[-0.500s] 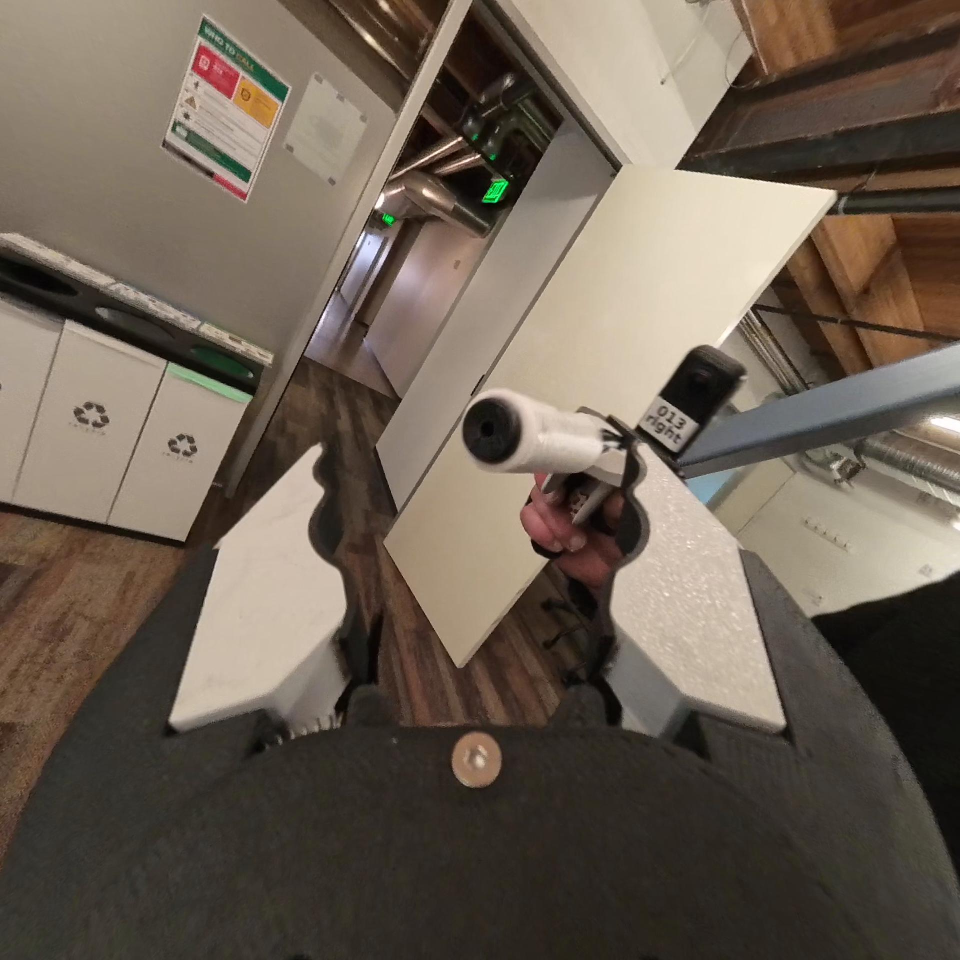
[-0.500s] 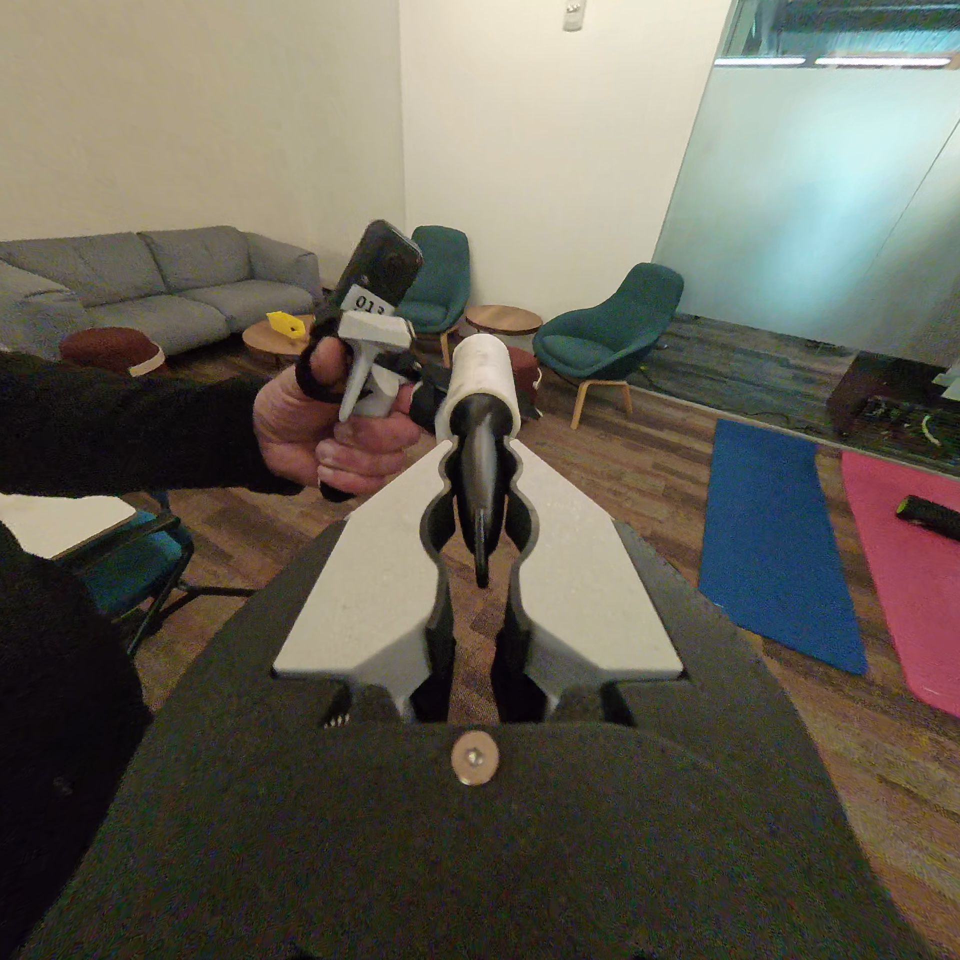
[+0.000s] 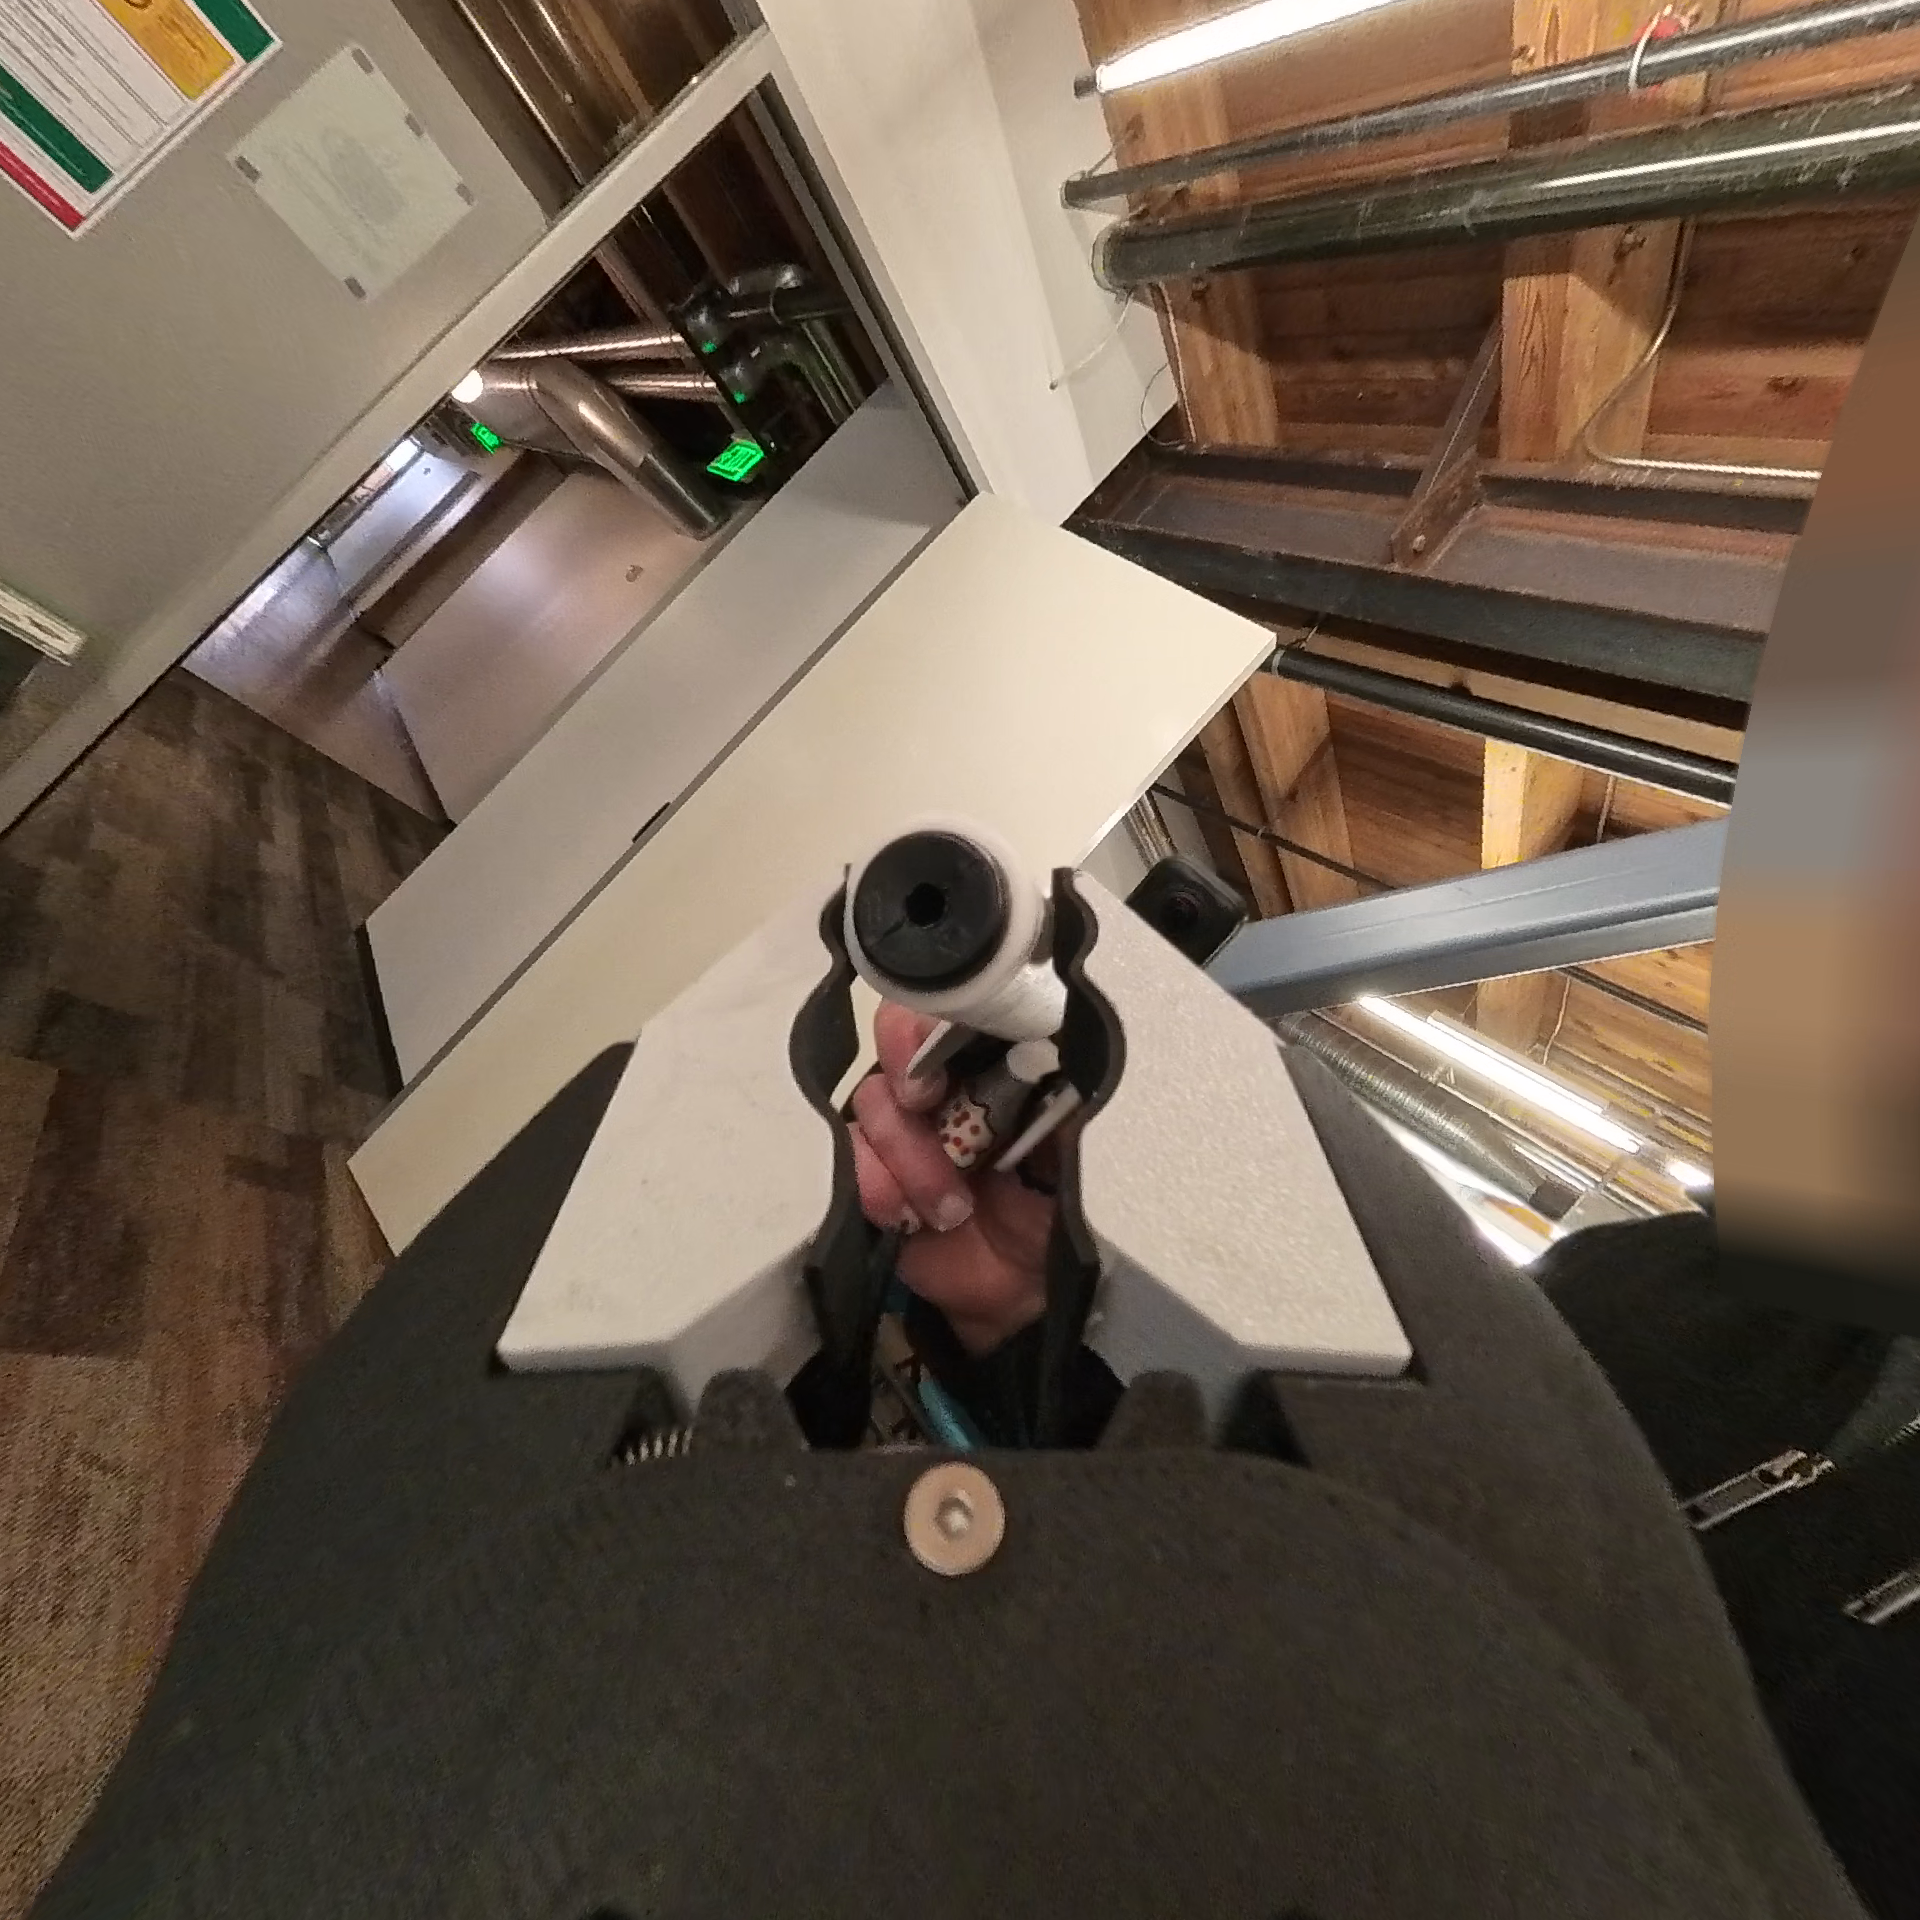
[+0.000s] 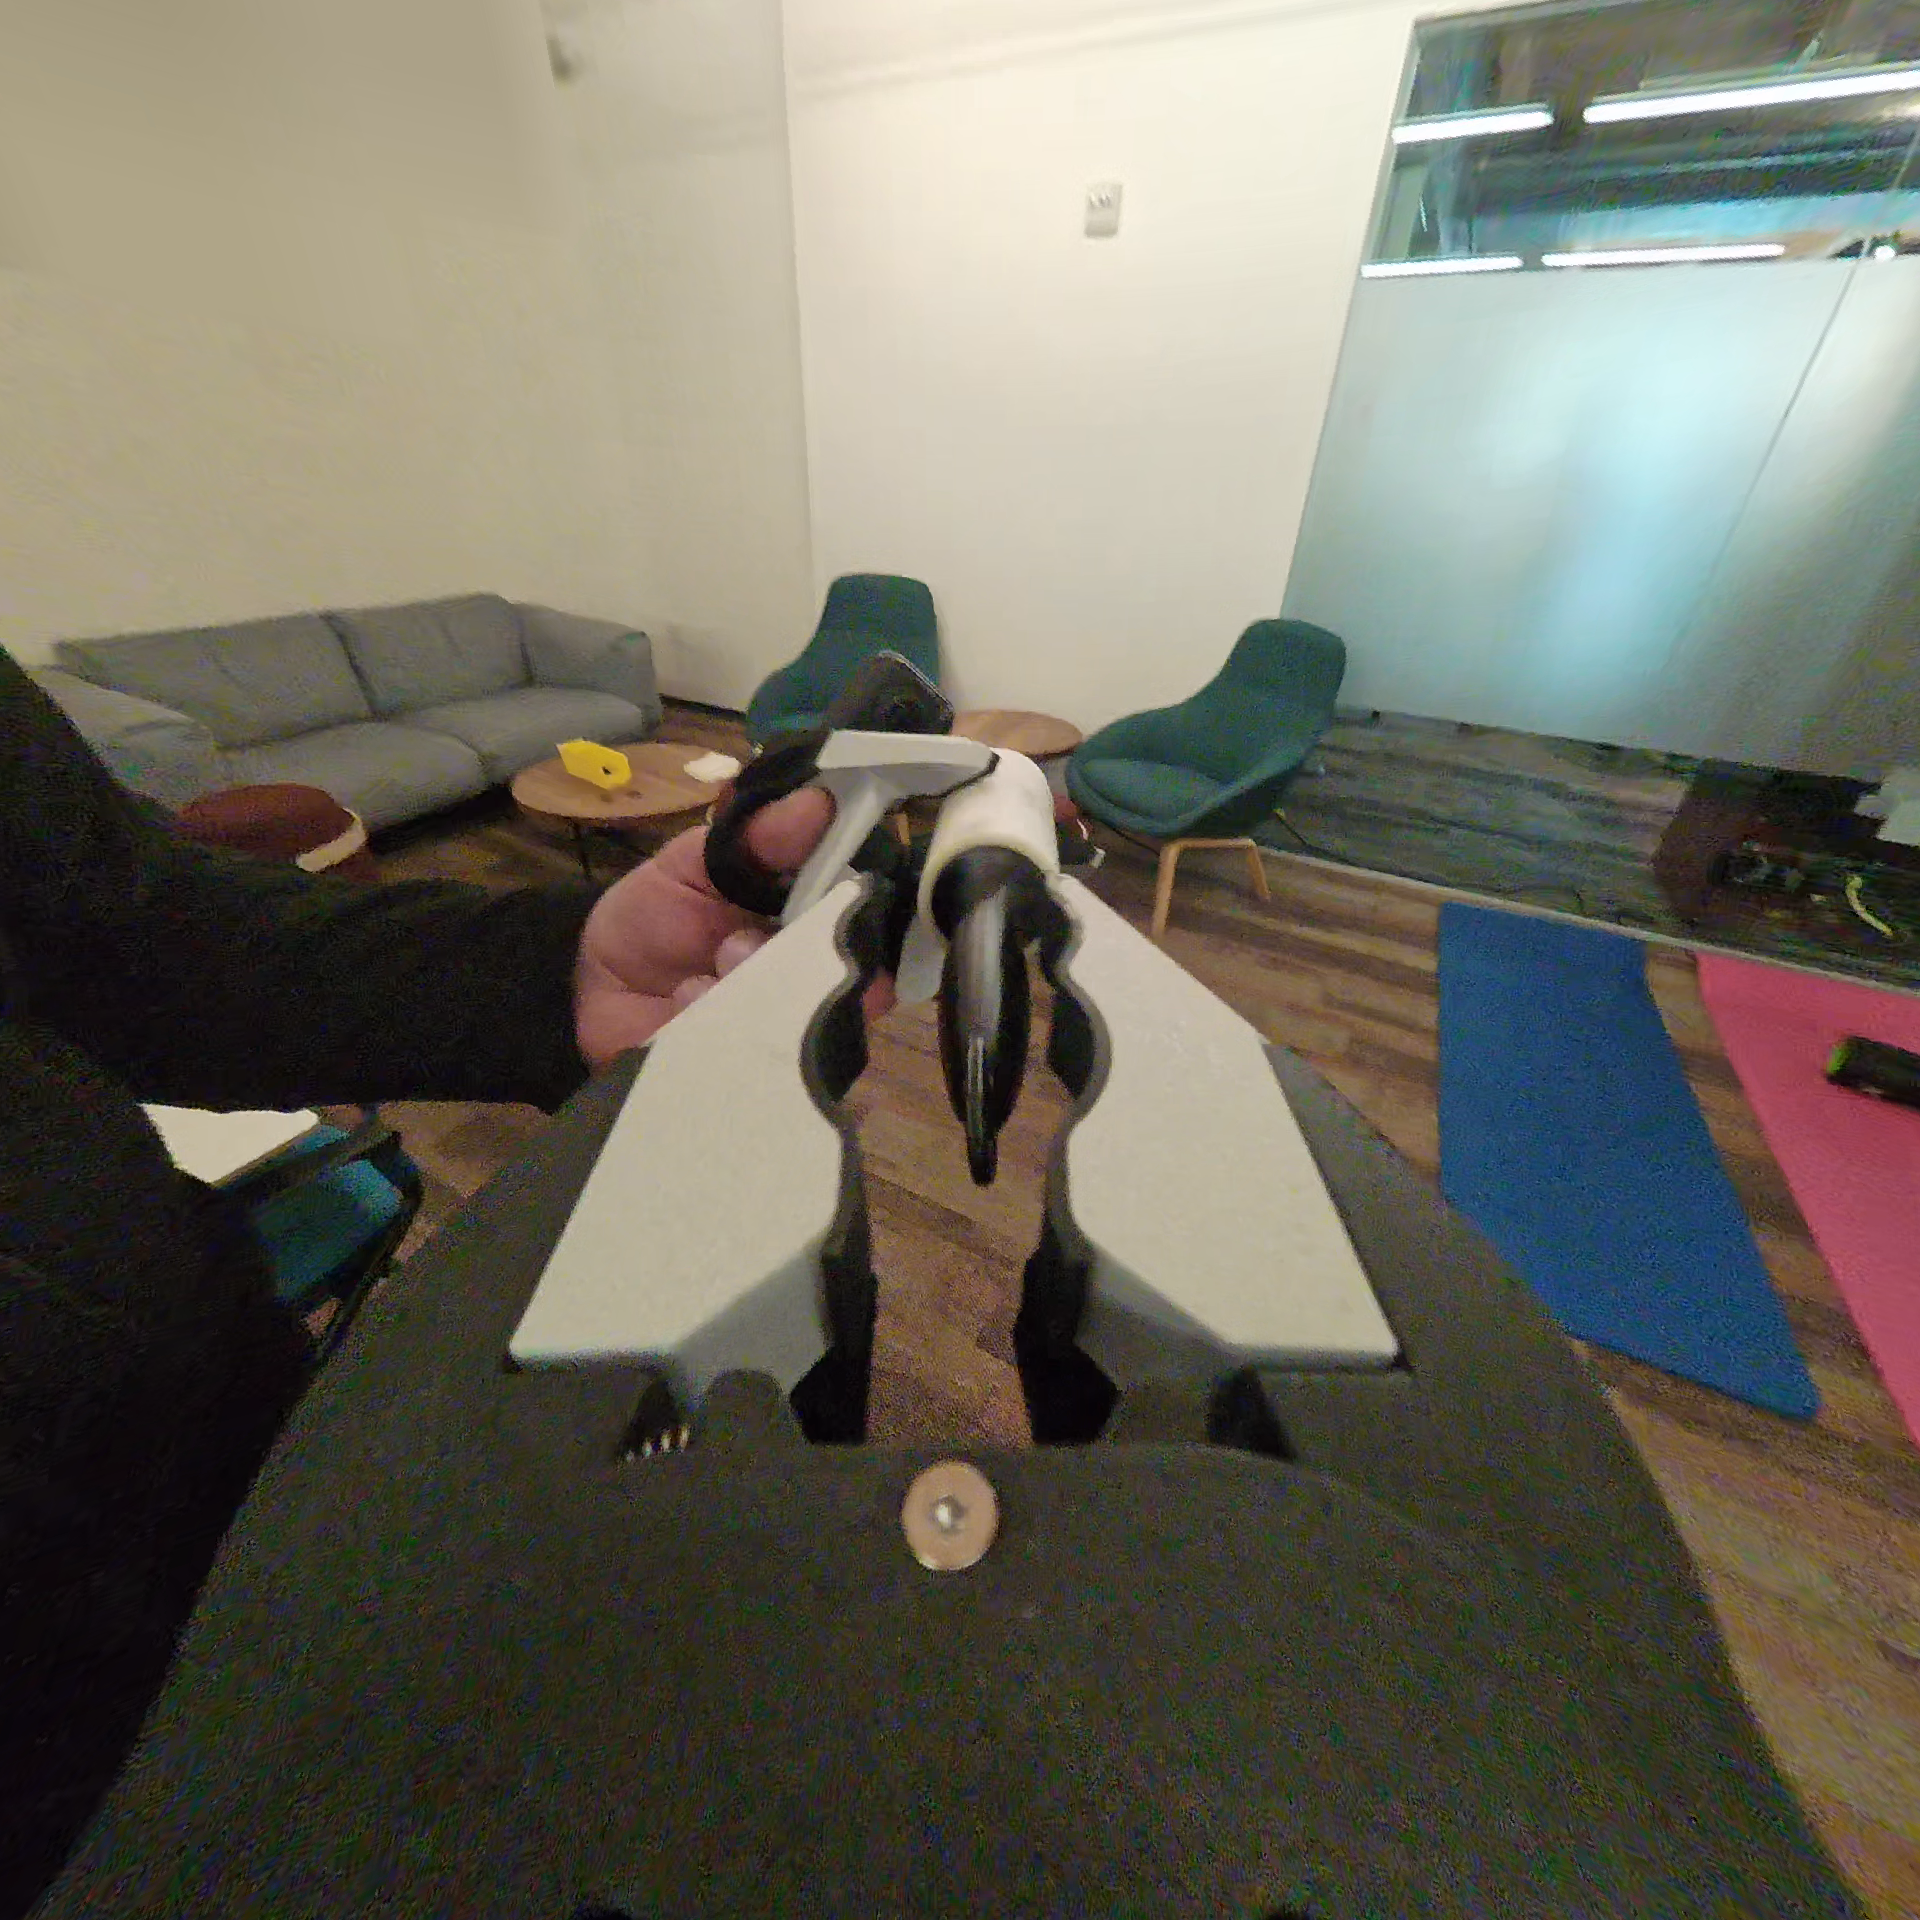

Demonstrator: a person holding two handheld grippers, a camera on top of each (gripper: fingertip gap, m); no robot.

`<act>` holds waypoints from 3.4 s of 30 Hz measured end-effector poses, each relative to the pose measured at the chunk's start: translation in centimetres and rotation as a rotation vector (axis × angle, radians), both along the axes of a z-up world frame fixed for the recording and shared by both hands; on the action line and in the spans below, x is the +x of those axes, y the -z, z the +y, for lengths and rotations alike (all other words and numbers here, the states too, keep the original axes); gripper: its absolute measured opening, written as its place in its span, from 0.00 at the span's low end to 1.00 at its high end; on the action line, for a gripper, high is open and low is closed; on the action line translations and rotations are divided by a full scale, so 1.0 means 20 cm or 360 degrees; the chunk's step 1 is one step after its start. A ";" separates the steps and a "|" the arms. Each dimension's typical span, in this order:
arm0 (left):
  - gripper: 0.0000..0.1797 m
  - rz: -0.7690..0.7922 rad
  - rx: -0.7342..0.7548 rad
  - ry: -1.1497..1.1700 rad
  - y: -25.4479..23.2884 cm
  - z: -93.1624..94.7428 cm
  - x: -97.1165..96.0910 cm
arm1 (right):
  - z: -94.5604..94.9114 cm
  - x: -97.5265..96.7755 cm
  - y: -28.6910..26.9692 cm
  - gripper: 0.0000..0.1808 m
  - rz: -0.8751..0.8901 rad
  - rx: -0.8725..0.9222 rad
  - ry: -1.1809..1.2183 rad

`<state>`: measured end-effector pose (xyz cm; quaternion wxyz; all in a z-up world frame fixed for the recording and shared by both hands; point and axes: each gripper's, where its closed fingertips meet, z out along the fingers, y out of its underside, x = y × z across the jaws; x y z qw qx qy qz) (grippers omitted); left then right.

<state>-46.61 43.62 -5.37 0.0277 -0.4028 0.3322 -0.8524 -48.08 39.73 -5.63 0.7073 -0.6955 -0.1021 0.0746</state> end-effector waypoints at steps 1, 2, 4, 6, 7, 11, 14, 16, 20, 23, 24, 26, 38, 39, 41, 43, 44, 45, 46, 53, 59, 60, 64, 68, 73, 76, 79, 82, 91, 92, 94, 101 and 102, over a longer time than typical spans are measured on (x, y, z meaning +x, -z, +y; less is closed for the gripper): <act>0.18 0.0003 0.0012 0.0012 0.00 -0.01 0.01 | -0.02 -0.01 -0.02 0.25 0.0017 0.0030 -0.0036; 0.18 0.0012 -0.0001 0.0010 0.00 -0.01 0.02 | -0.04 -0.01 -0.02 0.27 0.0013 0.0024 -0.0048; 0.18 0.0043 -0.0029 0.0039 0.00 -0.01 0.03 | -0.08 0.01 -0.03 0.22 -0.0088 0.0014 0.0003; 0.18 0.0042 -0.0064 0.0085 -0.01 -0.02 0.03 | -0.11 0.02 -0.03 0.20 -0.0204 0.0018 0.0021; 0.18 0.0042 -0.0080 0.0095 -0.01 -0.03 0.03 | -0.12 0.03 -0.03 0.19 -0.0254 0.0022 0.0035; 0.18 0.0056 -0.0112 0.0163 -0.01 -0.08 0.05 | -0.14 0.04 -0.03 0.15 -0.0397 0.0031 0.0037; 0.18 0.0046 -0.0145 0.0198 -0.01 -0.12 0.07 | -0.14 0.06 0.00 0.08 -0.0471 -0.0012 0.0074; 0.18 0.0041 -0.0165 0.0206 0.00 -0.13 0.08 | -0.16 0.07 -0.01 0.07 -0.0436 0.0010 0.0057; 0.18 0.0048 -0.0161 0.0209 0.02 -0.16 0.11 | -0.19 0.10 0.01 0.07 -0.0374 -0.0035 0.0058; 0.18 0.0061 -0.0169 0.0199 0.03 -0.18 0.14 | -0.20 0.13 0.01 0.07 -0.0348 -0.0067 0.0082; 0.19 0.0071 -0.0166 0.0192 0.03 -0.18 0.16 | -0.21 0.15 0.01 0.07 -0.0343 -0.0074 0.0097; 0.25 0.0125 -0.0120 0.0172 0.05 -0.19 0.20 | -0.22 0.19 0.01 0.07 -0.0284 -0.0069 0.0125; 0.49 0.0633 0.0146 -0.0296 0.48 0.07 0.63 | -0.36 0.20 -0.16 0.07 -0.0325 0.0063 0.0251; 0.50 0.0726 0.0240 -0.0342 0.56 0.09 0.69 | -0.34 0.18 -0.14 0.07 -0.0373 0.0029 0.0252; 0.51 0.0908 0.0355 -0.0343 0.70 0.07 0.81 | -0.29 0.13 -0.07 0.07 -0.0431 -0.0017 0.0223; 0.51 0.1027 0.0311 -0.0276 0.79 0.02 0.92 | -0.23 0.08 0.02 0.07 -0.0497 -0.0071 0.0202; 0.50 0.1059 0.0283 -0.0252 0.82 0.00 0.98 | -0.20 0.07 0.07 0.07 -0.0563 -0.0101 0.0225; 0.50 0.1093 0.0294 -0.0237 0.84 -0.03 1.03 | -0.17 0.07 0.14 0.07 -0.0643 -0.0147 0.0263; 0.50 0.1118 0.0348 -0.0239 0.87 -0.06 1.07 | -0.14 0.07 0.21 0.07 -0.0713 -0.0203 0.0290; 0.49 0.1272 0.0626 -0.0119 1.08 -0.34 1.26 | -0.13 -0.03 0.42 0.07 -0.0929 -0.0355 0.0193; 0.49 0.1314 0.0898 -0.0043 1.22 -0.53 1.31 | -0.19 -0.19 0.38 0.07 -0.0991 -0.0351 0.0044; 0.49 0.1319 0.0958 -0.0029 1.24 -0.56 1.31 | -0.20 -0.14 0.40 0.07 -0.1010 -0.0395 0.0077; 0.48 0.1334 0.1299 0.0009 1.32 -0.63 1.30 | -0.28 0.21 0.55 0.07 -0.0974 -0.0606 0.0256; 0.47 0.1337 0.1717 0.0075 1.45 -0.66 1.27 | -0.35 0.35 0.61 0.07 -0.0911 -0.0677 0.0285; 0.47 0.1333 0.2098 0.0128 1.62 -0.65 1.24 | -0.31 0.06 0.49 0.07 -0.1017 -0.0582 0.0088; 0.47 0.1327 0.2248 0.0166 1.70 -0.65 1.21 | -0.29 -0.06 0.40 0.07 -0.1103 -0.0520 0.0035; 0.47 0.1281 0.2398 0.0188 1.74 -0.65 1.19 | -0.30 0.02 0.44 0.07 -0.1179 -0.0604 0.0073; 0.47 0.1194 0.2599 0.0191 1.74 -0.64 1.18 | -0.33 0.24 0.63 0.07 -0.1208 -0.0838 0.0185; 0.47 0.1079 0.2895 0.0334 1.84 -0.66 1.11 | -0.31 0.20 0.61 0.07 -0.1256 -0.0814 0.0150; 0.47 0.1083 0.2884 0.0342 1.85 -0.67 1.11 | -0.29 0.14 0.57 0.07 -0.1276 -0.0778 0.0127; 0.47 0.1059 0.2928 0.0360 1.87 -0.68 1.10 | -0.26 0.04 0.50 0.07 -0.1298 -0.0711 0.0088; 0.47 0.0919 0.3071 0.0414 1.90 -0.72 1.07 | -0.14 -0.21 0.33 0.08 -0.1343 -0.0534 -0.0018; 0.47 0.0896 0.3097 0.0409 1.89 -0.72 1.08 | -0.12 -0.20 0.33 0.08 -0.1328 -0.0535 -0.0002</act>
